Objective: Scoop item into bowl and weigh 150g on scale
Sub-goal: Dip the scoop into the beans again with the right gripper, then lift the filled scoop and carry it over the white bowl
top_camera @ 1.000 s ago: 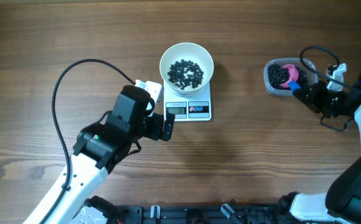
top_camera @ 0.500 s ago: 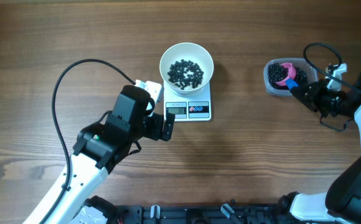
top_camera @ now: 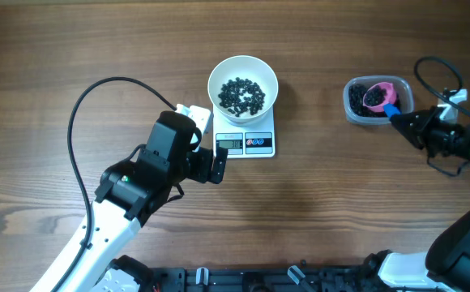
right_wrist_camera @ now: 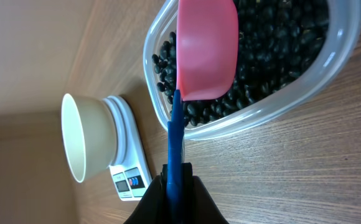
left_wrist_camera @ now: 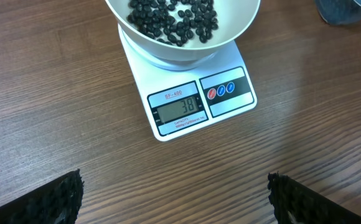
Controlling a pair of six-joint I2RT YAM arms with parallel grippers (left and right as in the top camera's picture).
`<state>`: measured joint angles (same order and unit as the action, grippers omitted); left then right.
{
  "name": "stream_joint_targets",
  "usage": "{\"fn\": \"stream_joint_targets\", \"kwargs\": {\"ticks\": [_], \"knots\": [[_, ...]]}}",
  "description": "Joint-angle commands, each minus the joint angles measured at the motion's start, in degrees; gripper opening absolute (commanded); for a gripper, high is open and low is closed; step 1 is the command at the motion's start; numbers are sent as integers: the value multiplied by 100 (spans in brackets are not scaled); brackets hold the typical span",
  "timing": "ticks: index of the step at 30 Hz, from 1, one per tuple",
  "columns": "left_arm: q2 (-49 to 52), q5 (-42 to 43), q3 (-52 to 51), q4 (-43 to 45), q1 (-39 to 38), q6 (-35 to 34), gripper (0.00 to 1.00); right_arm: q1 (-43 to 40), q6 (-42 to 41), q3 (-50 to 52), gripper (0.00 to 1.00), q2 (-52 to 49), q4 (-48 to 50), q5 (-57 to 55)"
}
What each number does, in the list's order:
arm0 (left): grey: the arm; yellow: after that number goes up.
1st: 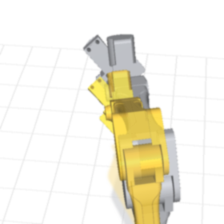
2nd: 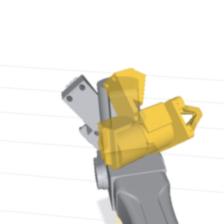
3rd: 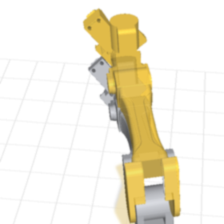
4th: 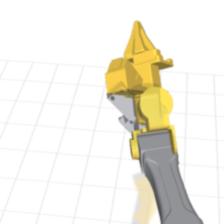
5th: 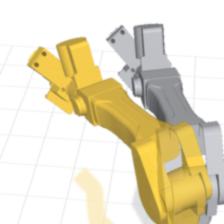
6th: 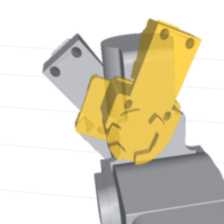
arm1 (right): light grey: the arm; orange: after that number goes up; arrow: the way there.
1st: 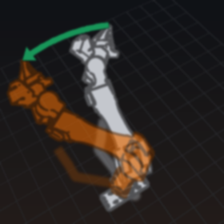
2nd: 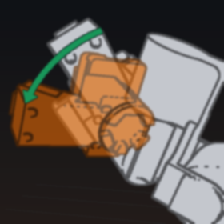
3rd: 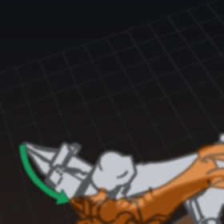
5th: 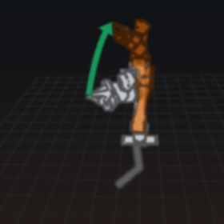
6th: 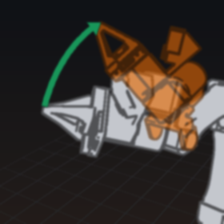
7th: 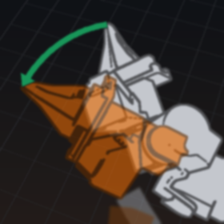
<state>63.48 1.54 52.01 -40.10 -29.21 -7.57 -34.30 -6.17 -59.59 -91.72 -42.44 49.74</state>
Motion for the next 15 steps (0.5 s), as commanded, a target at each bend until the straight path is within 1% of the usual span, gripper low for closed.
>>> {"fn": "stream_joint_targets", "kwargs": {"ticks": [1,4,8,15], "knots": [[7,-35,17,2,-31,114,100,-146,236,9,4,-70,-83,669],[7,-35,17,2,-31,114,100,-232,236,9,4,-70,-142,1014],[7,-35,17,2,-31,114,100,-352,144,9,4,-70,-236,1097],[7,-35,17,2,-31,114,100,-514,173,9,4,-70,-350,1978]]}}
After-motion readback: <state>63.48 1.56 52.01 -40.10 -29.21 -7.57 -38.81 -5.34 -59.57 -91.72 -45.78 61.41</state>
